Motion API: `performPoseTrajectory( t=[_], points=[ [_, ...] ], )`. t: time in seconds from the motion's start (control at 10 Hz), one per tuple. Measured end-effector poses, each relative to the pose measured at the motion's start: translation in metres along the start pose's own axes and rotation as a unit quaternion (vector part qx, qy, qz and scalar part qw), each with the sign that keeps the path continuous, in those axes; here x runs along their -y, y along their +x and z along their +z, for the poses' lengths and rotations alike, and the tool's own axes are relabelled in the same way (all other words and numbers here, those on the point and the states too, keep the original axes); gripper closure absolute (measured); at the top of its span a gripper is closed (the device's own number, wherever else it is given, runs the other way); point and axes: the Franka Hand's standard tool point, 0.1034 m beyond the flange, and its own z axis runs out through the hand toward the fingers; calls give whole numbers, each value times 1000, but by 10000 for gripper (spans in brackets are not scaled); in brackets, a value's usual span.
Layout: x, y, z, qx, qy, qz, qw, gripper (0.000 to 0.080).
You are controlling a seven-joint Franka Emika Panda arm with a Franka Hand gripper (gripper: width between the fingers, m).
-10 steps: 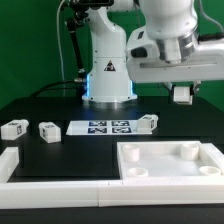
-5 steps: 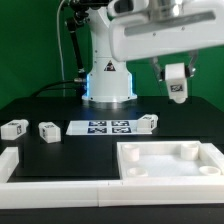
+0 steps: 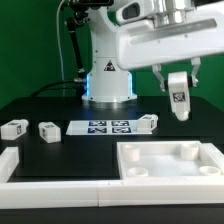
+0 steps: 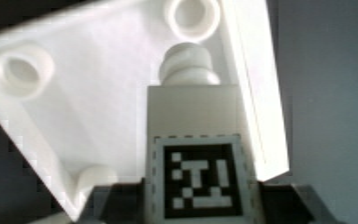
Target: Assemble square table
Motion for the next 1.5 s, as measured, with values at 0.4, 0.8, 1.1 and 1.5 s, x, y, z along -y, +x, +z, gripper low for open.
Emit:
performPoseTrajectory(
  t=[0.4,0.8,1.1,1.5],
  points=[
    [43,37,-10,-116,22,-41,992,509],
    [25,42,-2,-128,8,-84,988,509],
    [30,72,10,-160,1,-134,978,509],
    [32,70,14,-159,1,-137,978,509]
  ],
)
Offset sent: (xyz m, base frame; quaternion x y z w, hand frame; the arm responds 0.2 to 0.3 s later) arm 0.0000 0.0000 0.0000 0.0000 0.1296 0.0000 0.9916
